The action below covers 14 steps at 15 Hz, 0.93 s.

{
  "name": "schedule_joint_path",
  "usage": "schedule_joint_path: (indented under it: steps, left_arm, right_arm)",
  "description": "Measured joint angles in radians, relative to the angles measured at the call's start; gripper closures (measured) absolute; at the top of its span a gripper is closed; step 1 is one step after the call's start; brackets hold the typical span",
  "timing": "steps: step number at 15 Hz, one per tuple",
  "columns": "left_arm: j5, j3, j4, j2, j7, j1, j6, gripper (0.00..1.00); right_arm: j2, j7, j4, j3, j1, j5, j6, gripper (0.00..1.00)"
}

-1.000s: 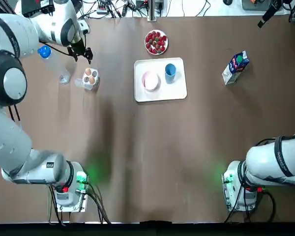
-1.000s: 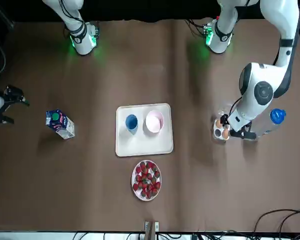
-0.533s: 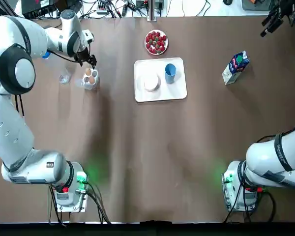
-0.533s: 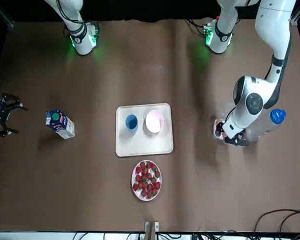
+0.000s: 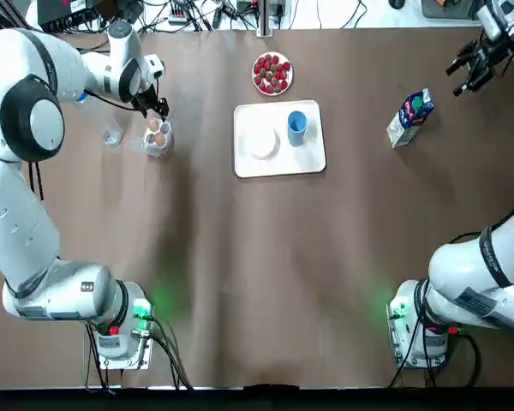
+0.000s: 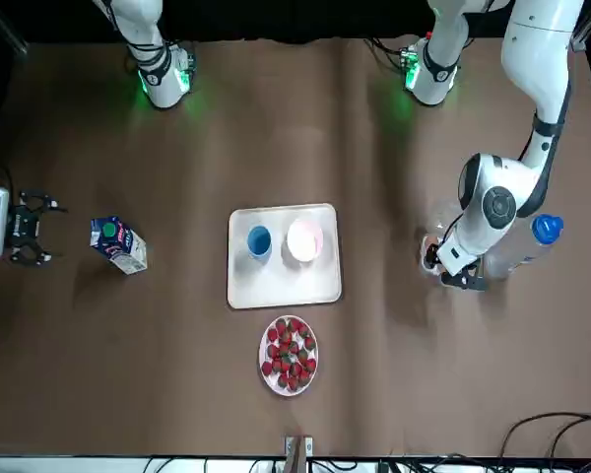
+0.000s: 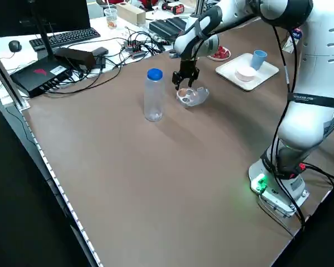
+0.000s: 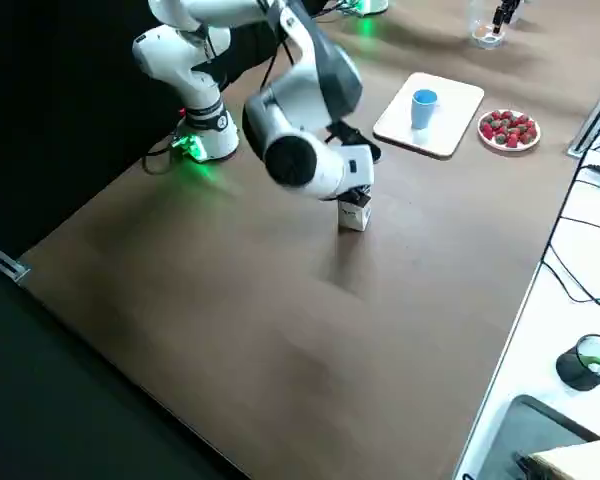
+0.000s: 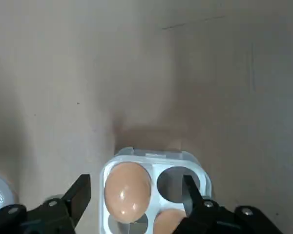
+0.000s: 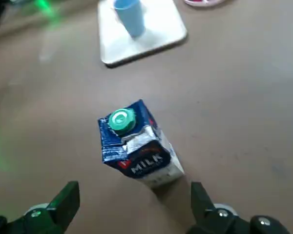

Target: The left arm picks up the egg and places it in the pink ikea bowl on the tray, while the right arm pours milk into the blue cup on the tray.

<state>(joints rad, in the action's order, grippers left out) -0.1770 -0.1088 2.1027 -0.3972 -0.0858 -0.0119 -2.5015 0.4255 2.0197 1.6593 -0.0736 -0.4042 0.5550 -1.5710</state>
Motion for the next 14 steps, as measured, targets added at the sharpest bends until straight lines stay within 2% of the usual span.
schedule_joint_path:
  steps: [4, 10, 14]
  left_arm:
    - [0.000, 0.001, 0.008, 0.000, 0.000, 0.005, 0.000, 0.23]
    - [0.000, 0.001, 0.027, 0.000, -0.001, 0.024, 0.000, 0.24]
    - [0.000, -0.001, 0.026, 0.000, -0.001, 0.023, -0.001, 0.31]
  right_arm:
    - [0.060, 0.125, -0.016, 0.001, -0.005, 0.027, 0.016, 0.00]
    - [0.144, 0.390, -0.031, 0.001, -0.044, 0.148, 0.022, 0.00]
    - [0.200, 0.450, -0.039, 0.002, -0.064, 0.171, 0.046, 0.00]
